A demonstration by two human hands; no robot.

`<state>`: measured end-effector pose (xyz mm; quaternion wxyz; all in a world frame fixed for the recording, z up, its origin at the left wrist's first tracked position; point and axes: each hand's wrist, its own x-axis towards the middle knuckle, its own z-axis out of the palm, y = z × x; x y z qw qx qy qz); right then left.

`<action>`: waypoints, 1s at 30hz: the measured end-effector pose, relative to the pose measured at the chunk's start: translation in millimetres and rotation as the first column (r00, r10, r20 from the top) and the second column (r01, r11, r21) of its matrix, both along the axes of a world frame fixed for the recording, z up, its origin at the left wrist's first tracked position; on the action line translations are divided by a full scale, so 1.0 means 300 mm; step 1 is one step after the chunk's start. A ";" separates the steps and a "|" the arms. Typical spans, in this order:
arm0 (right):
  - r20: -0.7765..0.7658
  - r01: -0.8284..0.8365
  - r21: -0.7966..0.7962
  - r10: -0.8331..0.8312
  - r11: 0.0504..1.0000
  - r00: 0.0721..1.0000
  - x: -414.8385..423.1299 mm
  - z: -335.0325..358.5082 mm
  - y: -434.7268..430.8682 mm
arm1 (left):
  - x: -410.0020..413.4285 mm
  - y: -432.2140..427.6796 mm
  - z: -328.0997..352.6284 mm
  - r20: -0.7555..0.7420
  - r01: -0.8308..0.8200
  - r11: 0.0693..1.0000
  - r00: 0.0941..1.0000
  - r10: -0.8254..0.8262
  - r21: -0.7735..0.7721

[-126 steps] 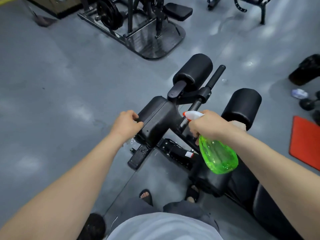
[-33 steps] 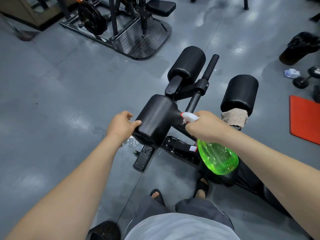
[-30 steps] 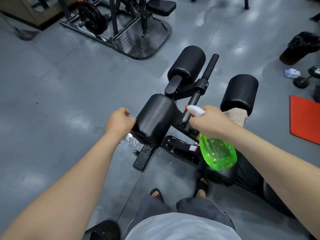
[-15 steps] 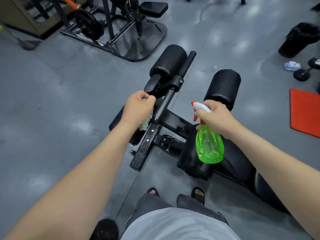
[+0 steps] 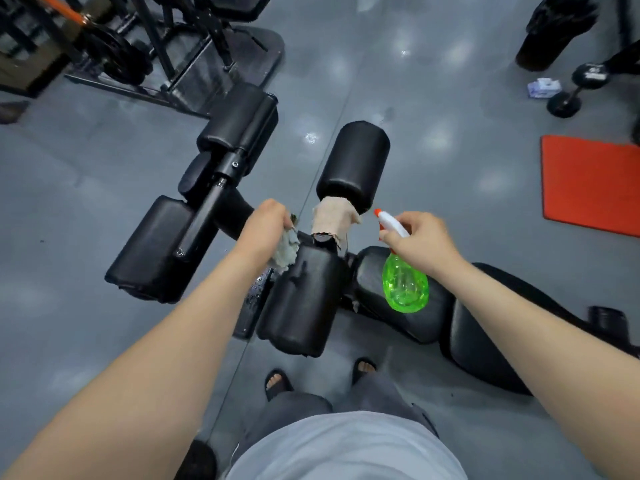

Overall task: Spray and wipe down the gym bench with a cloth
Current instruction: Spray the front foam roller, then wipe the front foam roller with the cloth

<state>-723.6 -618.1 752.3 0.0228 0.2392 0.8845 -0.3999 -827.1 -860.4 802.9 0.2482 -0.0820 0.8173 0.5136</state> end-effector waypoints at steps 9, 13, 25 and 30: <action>0.234 -0.097 0.040 0.085 0.994 0.968 -0.016 -0.330 0.122 | 0.041 0.082 -0.023 -0.041 -0.046 0.993 0.998 0.041 -0.109; 0.296 -0.059 0.003 0.055 0.998 0.954 -0.069 -0.449 0.123 | 0.033 0.067 -0.024 -0.085 -0.078 0.987 0.994 0.066 -0.139; 0.352 -0.045 -0.106 0.080 0.993 0.933 -0.066 -0.551 0.134 | 0.031 0.069 -0.046 -0.095 -0.081 0.978 0.993 0.064 -0.194; 0.335 -0.062 -0.101 0.093 0.993 0.938 -0.041 -0.521 0.144 | 0.053 0.052 -0.048 -0.049 -0.122 0.982 0.992 0.116 -0.146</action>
